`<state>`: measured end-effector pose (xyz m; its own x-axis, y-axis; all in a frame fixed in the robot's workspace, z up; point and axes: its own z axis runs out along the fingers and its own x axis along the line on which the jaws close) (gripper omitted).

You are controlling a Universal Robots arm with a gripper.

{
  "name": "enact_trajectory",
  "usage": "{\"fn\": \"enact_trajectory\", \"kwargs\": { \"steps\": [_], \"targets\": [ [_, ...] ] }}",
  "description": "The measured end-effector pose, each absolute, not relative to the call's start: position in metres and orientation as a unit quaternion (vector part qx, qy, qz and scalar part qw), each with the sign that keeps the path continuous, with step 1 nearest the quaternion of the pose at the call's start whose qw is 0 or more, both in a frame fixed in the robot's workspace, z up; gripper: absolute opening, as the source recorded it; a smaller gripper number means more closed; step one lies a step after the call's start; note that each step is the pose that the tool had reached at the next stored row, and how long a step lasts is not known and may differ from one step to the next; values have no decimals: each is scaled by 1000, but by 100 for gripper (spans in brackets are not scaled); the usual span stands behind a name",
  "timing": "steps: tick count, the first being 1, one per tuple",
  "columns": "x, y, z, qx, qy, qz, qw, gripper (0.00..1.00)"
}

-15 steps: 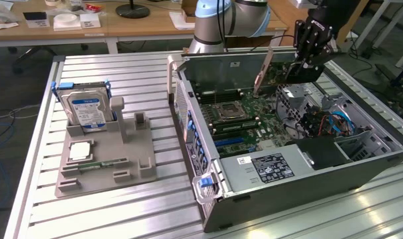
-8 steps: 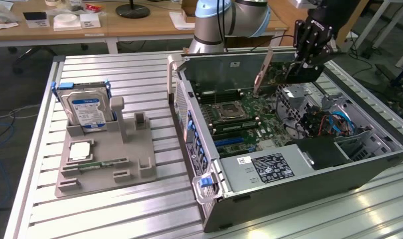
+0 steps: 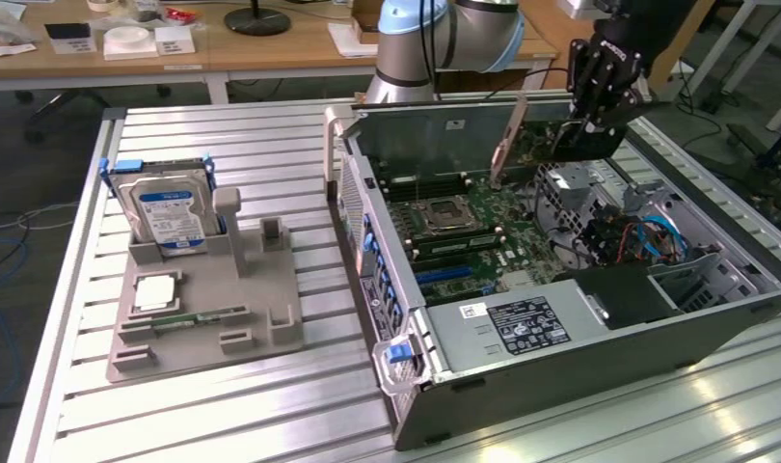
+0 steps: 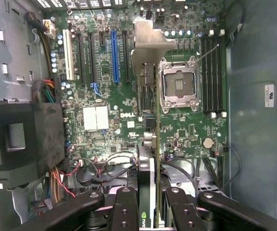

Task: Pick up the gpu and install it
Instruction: 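Insert the gpu into the slot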

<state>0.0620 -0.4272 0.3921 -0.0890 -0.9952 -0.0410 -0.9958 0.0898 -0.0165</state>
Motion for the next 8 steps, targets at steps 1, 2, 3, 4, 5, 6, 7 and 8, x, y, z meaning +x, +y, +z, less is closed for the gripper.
{"fn": "enact_trajectory", "kwargs": {
  "steps": [1, 2, 3, 4, 5, 6, 7, 8],
  "targets": [
    [61, -427, 392, -675, 738, 6, 22, 27],
    [60, -427, 391, -675, 738, 5, 24, 27],
    [60, -427, 391, -675, 738, 4, 25, 27],
    [60, -427, 391, -675, 738, 4, 24, 27],
    [60, -427, 391, -675, 738, 4, 25, 27],
    [60, -427, 391, -675, 738, 4, 25, 27],
    [60, -427, 391, -675, 738, 4, 25, 27],
    [60, -427, 391, -675, 738, 4, 25, 27]
  ]
}}
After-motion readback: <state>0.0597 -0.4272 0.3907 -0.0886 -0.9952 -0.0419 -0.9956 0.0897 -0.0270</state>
